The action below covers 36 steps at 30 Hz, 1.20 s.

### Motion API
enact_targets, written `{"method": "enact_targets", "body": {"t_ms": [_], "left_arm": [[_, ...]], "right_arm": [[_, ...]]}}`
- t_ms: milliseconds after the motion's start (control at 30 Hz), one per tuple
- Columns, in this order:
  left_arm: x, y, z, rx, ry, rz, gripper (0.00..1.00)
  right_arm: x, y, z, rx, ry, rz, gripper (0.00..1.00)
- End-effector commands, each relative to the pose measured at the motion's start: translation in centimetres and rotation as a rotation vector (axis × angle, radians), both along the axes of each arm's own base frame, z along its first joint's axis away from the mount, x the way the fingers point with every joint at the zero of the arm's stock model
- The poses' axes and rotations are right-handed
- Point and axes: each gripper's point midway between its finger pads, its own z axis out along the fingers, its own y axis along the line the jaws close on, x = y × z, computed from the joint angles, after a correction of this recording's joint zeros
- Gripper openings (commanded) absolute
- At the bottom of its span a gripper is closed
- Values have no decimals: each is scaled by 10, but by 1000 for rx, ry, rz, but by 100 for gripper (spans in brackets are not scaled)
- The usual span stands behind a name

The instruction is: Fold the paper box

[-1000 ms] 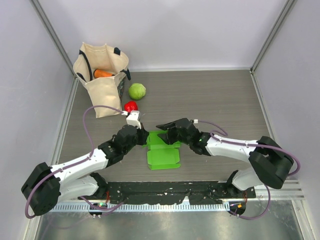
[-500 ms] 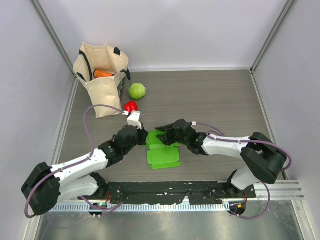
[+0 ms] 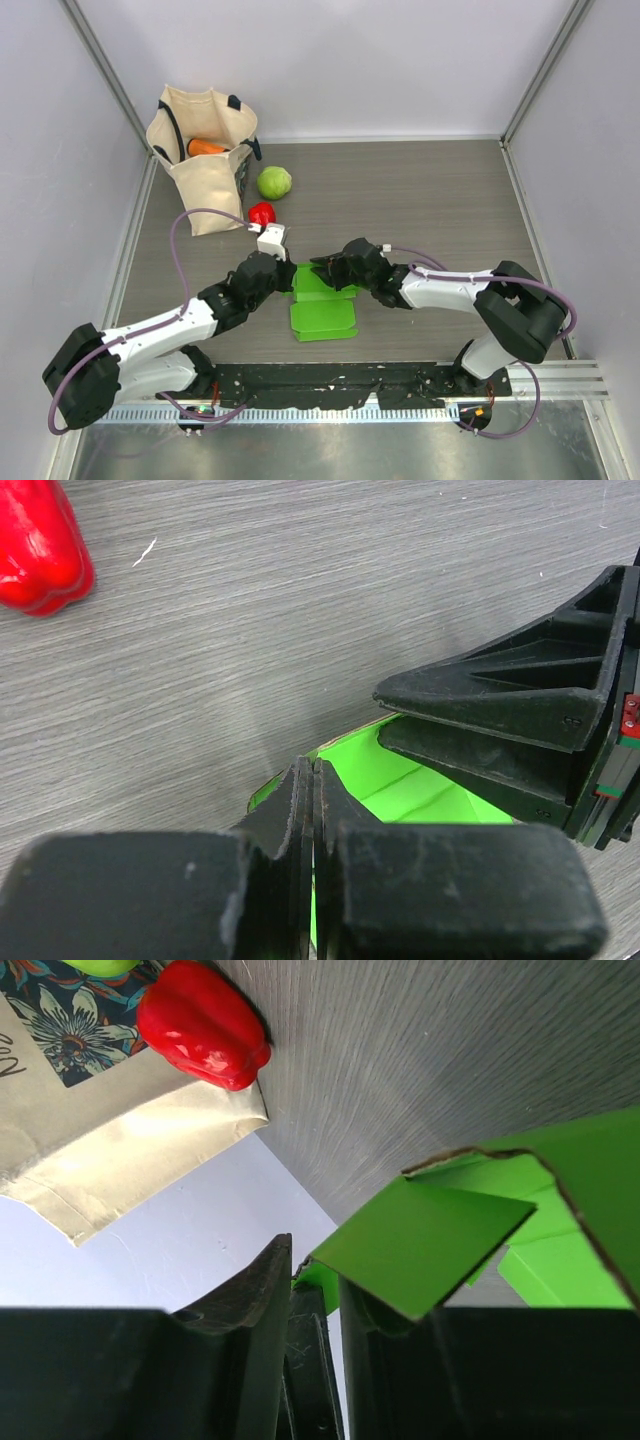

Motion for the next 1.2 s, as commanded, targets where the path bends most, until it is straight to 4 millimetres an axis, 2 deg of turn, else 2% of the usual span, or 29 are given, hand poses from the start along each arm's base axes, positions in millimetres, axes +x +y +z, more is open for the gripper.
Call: {"method": "enact_targets", "body": {"t_ms": [0, 367, 433, 467, 567, 600, 633, 800, 867, 900, 967, 1067, 1100, 1167], "left_arm": [[7, -3, 12, -34, -45, 23, 0], [1, -1, 8, -63, -9, 33, 6], [-2, -2, 6, -67, 8, 29, 12], [-4, -3, 6, -72, 16, 23, 14], [-9, -4, 9, -103, 41, 17, 25], [-11, -5, 10, -109, 45, 8, 32], [-13, -5, 16, -128, 39, 2, 35], [-23, -5, 33, -167, 40, -27, 54], [-25, -1, 46, -187, 30, -21, 58], [-27, 2, 45, -188, 47, -9, 61], [-28, 5, 54, -214, 50, 7, 63], [-30, 7, 55, -251, 94, 21, 63], [-28, 10, 53, -265, 112, 35, 56], [-30, 6, 53, -286, 137, 13, 50]], "right_arm": [[6, 3, 10, 18, -26, -20, 28], [3, 5, 6, 43, -37, -2, 18], [3, 4, 8, 41, -48, -2, 16], [3, 3, 7, 38, -51, -2, 12], [2, 1, 5, 38, -63, 1, 5], [1, 0, 1, 32, -63, 4, 4], [1, 2, 5, 46, -80, 10, 4], [-1, 2, -3, 43, -108, 36, 1], [0, 2, 0, 43, -148, 45, 1], [0, 0, -1, 37, -158, 44, 1], [1, 0, 2, 34, -203, 54, 1], [2, -1, 4, 22, -259, 66, 1], [1, -2, 5, 18, -294, 78, 1], [2, -2, 8, 26, -339, 86, 1]]}}
